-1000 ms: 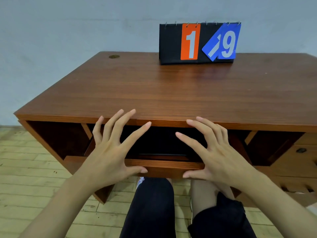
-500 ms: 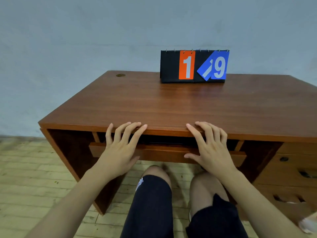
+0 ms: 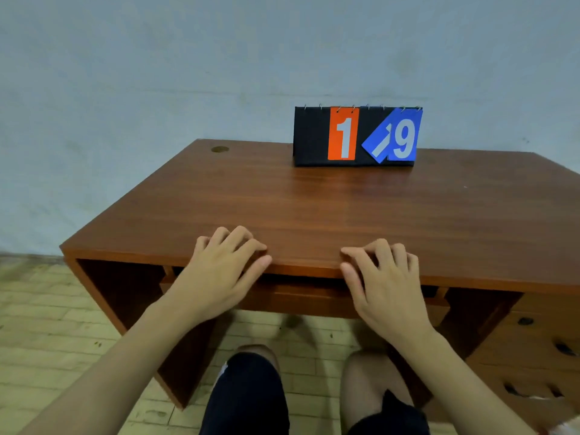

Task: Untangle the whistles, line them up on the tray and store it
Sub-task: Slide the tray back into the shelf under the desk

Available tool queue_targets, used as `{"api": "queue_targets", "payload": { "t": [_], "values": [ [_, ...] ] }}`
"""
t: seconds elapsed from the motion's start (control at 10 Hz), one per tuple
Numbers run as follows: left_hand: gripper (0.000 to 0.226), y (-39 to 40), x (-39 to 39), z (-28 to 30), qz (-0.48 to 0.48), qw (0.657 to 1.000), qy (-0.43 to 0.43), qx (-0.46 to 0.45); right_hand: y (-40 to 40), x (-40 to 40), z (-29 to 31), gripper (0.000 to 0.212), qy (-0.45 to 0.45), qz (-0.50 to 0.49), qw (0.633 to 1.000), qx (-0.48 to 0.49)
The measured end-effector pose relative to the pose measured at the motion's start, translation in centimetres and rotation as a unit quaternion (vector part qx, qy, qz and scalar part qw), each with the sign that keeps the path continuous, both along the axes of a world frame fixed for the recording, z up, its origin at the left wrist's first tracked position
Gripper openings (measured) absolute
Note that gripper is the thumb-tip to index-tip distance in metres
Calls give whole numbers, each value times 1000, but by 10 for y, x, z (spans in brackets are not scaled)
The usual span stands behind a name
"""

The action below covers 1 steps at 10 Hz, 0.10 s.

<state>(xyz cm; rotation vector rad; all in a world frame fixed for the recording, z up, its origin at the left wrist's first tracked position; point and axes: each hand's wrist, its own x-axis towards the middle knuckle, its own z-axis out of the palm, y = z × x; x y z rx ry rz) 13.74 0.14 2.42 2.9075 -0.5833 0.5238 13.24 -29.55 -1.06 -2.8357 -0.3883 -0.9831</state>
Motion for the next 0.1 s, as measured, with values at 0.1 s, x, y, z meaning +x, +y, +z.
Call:
{"api": "queue_targets", "payload": {
  "t": [0.1],
  "values": [
    [65,-7,36,40,-20,998,62,5,7,31,48,43,67,-16,997,29]
  ]
}}
